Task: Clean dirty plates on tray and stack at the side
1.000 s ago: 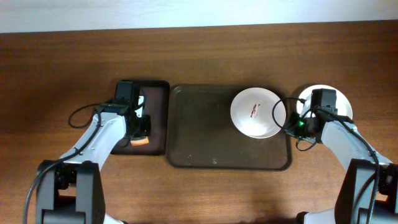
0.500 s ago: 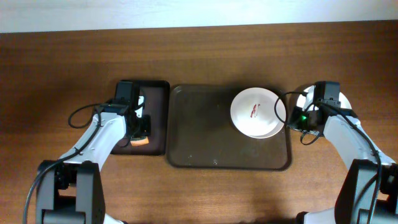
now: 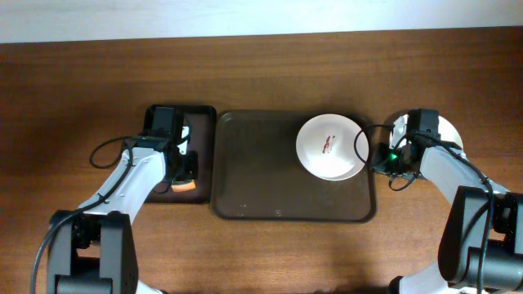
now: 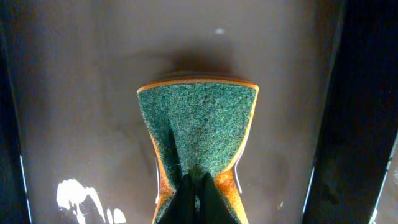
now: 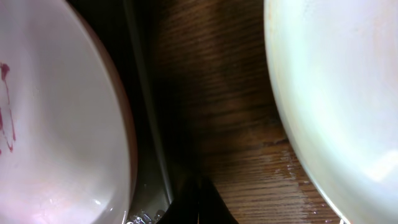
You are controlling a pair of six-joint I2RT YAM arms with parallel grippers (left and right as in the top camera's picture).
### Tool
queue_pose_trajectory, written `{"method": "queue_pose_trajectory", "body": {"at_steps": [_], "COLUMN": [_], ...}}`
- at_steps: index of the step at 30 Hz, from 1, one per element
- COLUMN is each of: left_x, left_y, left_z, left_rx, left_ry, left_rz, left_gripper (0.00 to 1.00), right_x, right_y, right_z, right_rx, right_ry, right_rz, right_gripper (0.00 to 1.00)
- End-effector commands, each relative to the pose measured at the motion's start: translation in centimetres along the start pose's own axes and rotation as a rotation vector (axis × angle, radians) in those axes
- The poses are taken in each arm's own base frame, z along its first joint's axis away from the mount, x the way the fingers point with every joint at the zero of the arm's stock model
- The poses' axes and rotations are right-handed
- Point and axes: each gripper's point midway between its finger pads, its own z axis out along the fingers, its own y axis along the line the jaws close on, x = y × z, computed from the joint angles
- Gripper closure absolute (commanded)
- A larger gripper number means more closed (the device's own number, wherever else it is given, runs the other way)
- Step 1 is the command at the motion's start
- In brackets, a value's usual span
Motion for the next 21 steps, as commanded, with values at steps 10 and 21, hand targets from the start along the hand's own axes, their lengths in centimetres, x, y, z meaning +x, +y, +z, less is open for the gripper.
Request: {"method": "queue_pose_trajectory", "body": {"at_steps": [10, 21], "left_x": [-0.8, -1.9], "left_y": [0.1, -0.8], "left_z": [0.0, -0.2], "left_rx": [0.003, 0.056], "left_ry": [-0.025, -0.062], "left_rz": [-0.018, -0.018], "left_gripper": [1.0, 1.0], "right_x": [-1.4, -0.5], "right_y": [2.7, 6.3], "right_z": [-1.9, -5.2], "right_rx": [-0.103, -0.13], "right_ry": [-0.028, 0.114], "right_rz": [-0.034, -0.035], "right_gripper": [0.86, 0.75]}}
